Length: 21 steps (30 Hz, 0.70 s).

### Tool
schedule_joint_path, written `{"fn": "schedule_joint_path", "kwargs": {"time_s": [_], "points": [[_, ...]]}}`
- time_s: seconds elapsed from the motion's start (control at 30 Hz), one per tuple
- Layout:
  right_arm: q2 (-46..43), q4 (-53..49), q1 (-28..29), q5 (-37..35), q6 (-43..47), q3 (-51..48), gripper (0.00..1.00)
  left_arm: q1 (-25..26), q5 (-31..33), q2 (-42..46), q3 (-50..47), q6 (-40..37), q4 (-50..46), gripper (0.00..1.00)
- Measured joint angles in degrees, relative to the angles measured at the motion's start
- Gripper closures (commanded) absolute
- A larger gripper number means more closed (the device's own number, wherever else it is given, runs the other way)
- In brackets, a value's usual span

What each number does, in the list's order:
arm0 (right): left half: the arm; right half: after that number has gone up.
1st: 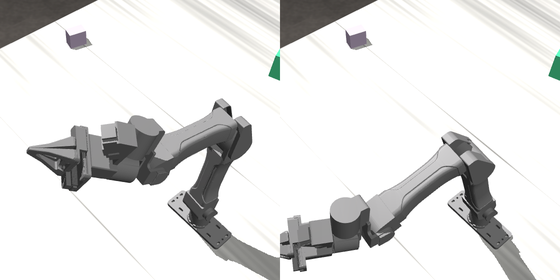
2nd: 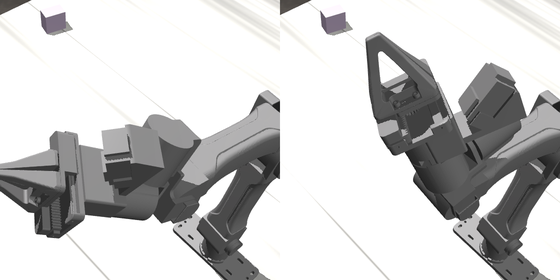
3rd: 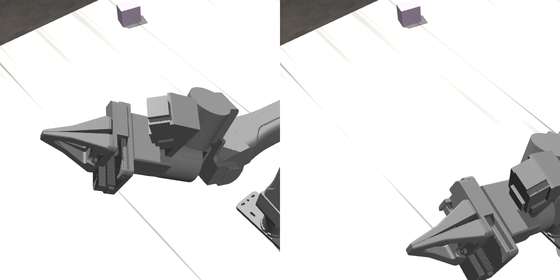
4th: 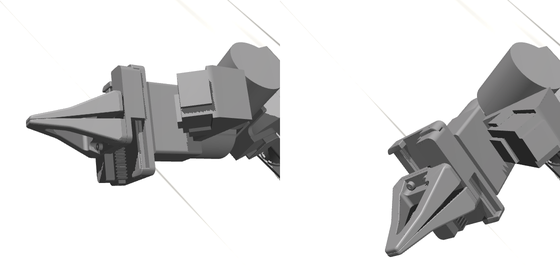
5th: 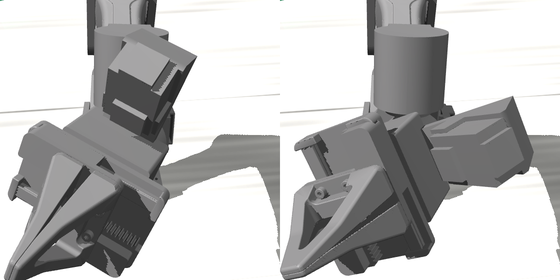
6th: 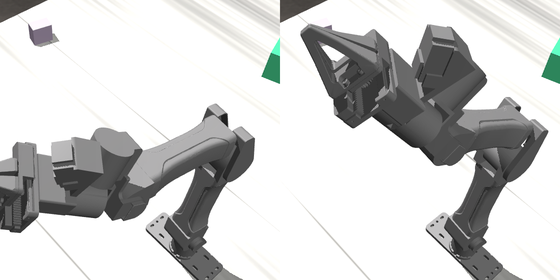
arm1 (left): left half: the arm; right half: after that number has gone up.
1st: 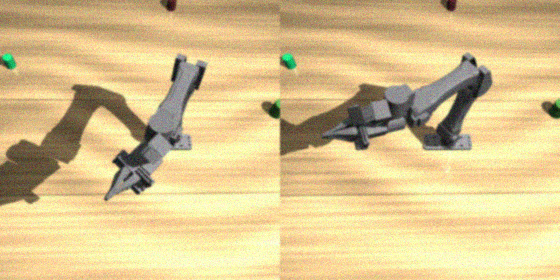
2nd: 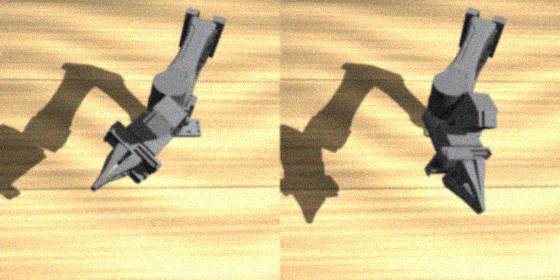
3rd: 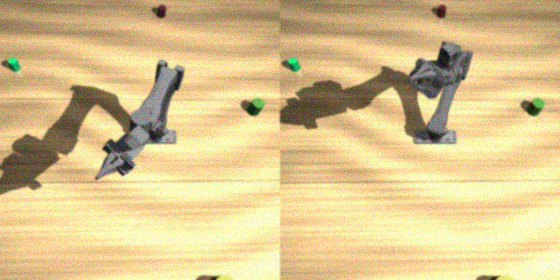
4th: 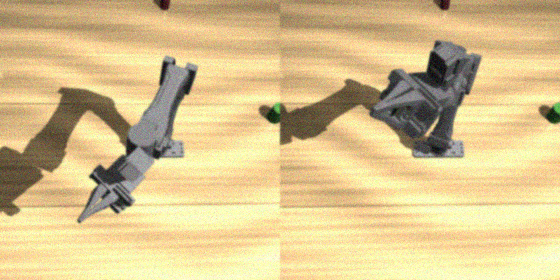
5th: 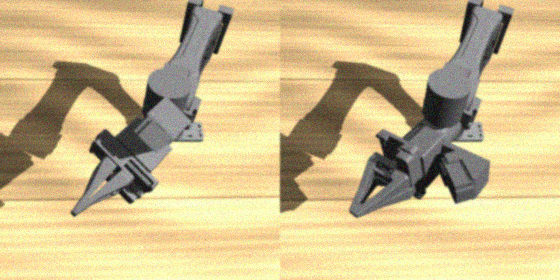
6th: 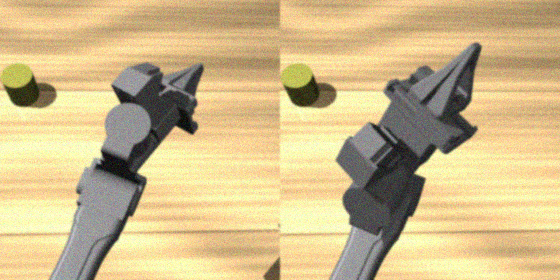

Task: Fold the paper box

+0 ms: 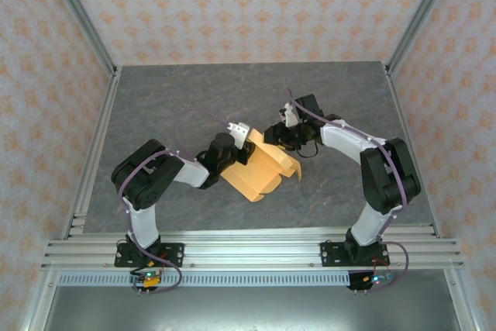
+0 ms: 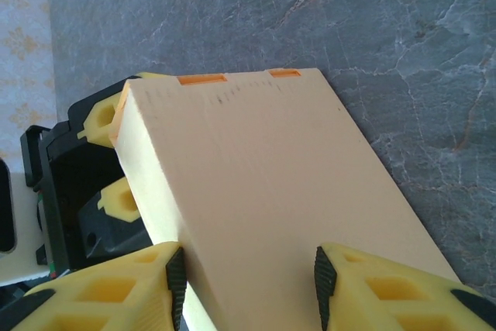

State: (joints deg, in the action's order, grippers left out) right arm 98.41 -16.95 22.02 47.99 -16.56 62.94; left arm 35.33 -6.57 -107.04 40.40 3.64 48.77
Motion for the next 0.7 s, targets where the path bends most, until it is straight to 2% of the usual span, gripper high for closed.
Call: {"fn": "schedule_joint_path", "kwargs": {"time_s": [0.4, 0.53, 0.7], "points": [[0.00, -0.28, -0.11, -0.35, -1.73, 0.39, 0.52, -0.13, -0.98, -1.81, -1.84, 0.35, 7.56, 0.63], [0.00, -0.72, -0.11, 0.11, -1.90, 0.39, 0.52, -0.50, -3.89, -2.29, -6.88, -1.29, 14.51, 0.61], [0.24, -0.87, -0.13, 0.61, -1.84, 0.44, 0.53, -0.81, -4.20, -1.81, -10.56, -2.51, 16.52, 0.60]]}}
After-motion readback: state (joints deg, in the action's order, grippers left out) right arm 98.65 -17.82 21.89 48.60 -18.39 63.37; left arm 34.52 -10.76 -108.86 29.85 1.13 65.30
